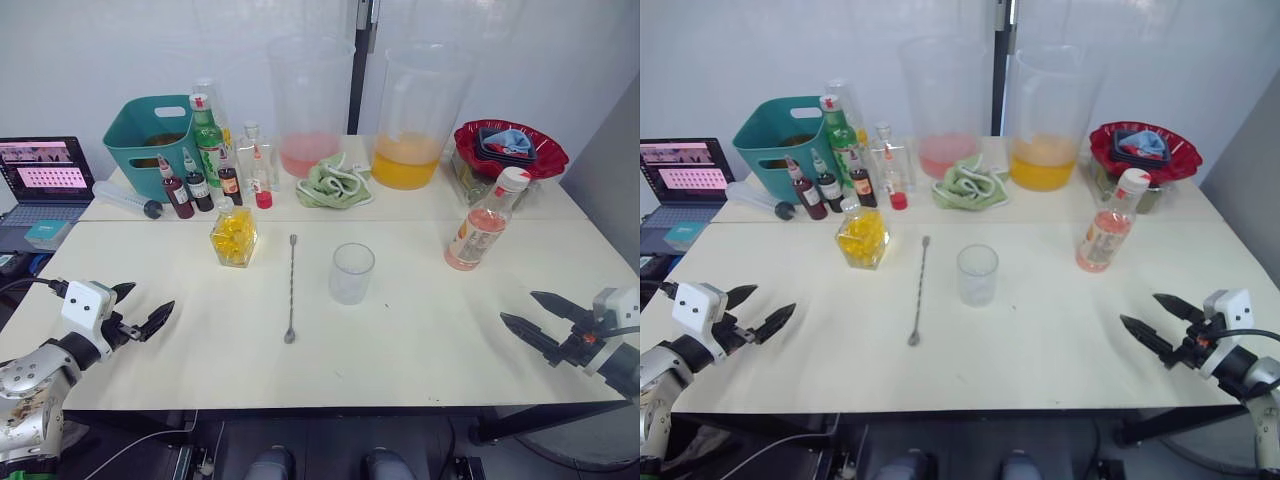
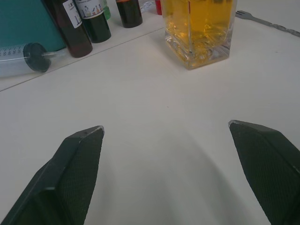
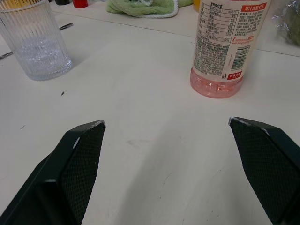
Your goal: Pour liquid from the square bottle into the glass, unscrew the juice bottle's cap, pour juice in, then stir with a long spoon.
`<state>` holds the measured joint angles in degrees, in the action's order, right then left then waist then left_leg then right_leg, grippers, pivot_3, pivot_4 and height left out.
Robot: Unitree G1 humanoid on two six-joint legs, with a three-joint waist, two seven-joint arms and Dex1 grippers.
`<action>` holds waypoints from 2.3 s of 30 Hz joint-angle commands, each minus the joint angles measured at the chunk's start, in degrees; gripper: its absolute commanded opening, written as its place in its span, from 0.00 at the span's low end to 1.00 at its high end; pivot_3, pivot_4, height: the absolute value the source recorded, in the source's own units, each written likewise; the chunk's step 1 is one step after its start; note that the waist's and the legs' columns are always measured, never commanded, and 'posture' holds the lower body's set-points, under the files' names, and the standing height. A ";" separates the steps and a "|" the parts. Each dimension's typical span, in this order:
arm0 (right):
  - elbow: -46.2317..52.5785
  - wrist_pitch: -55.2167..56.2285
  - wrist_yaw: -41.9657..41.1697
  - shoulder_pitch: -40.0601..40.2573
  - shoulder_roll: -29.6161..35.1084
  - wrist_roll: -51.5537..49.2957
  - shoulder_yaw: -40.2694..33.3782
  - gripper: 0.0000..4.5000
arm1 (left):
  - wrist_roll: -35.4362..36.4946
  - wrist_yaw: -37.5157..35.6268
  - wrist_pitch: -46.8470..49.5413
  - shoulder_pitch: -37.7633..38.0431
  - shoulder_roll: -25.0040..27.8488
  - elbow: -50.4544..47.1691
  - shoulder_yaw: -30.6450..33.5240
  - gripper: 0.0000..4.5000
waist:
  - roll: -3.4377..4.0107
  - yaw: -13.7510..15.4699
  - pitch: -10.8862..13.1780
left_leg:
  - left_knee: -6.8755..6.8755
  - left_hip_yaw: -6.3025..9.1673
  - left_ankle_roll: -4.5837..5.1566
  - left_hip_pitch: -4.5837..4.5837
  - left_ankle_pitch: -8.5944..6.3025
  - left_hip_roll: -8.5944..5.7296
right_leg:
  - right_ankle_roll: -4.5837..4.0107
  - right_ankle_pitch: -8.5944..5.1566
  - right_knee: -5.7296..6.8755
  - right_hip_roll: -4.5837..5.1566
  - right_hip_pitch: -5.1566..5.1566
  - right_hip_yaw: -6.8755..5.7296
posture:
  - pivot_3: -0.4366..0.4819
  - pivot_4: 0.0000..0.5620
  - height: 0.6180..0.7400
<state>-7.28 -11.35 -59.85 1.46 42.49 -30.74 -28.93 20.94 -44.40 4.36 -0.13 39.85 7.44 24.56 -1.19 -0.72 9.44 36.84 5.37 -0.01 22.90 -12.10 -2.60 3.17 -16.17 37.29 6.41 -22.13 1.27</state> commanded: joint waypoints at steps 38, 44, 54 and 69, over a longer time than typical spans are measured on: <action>28.68 -28.45 -7.21 -17.68 12.88 -15.52 12.85 0.99 | -5.76 26.90 2.19 0.35 -27.42 -21.56 -13.18 1.00 | -0.06 2.01 0.05 | 0.18 -0.89 0.05 0.19 -0.03 0.21 | 0.07 0.12 -0.20 -0.16 -0.07 0.26 | 0.48 0.27 1.00; 30.63 -28.09 -4.79 -15.50 12.92 -15.31 11.14 0.99 | -8.05 29.00 1.46 -6.52 -27.79 -14.92 -14.60 1.00 | -0.09 1.74 0.06 | 0.19 -0.89 0.06 0.18 -0.03 0.22 | 0.07 0.13 -0.19 -0.20 -0.07 0.26 | 0.48 0.27 1.00; 30.33 -29.04 -3.57 -15.57 14.02 -16.21 11.00 0.99 | -9.50 31.08 0.11 -14.38 -28.06 -6.44 -14.31 1.00 | -0.11 1.57 0.07 | 0.19 -0.88 0.06 0.20 -0.03 0.21 | 0.07 0.14 -0.17 -0.22 -0.09 0.26 | 0.48 0.27 1.00; 31.68 -28.88 -2.04 -14.83 13.26 -16.49 10.37 0.99 | -9.96 30.84 -3.86 -27.35 -27.21 8.38 -13.92 1.00 | -0.15 1.57 0.10 | 0.27 -0.86 0.06 0.25 -0.03 0.07 | 0.10 0.16 -0.16 -0.22 -0.09 0.25 | 0.48 0.27 1.00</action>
<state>22.71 -40.87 -62.18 -13.14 55.56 -46.29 -16.45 11.27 -13.53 2.34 -25.58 12.01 14.81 10.21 -1.34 0.86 9.54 37.11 4.51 0.05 23.14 -12.13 -2.54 3.28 -16.01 37.13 6.19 -22.23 1.52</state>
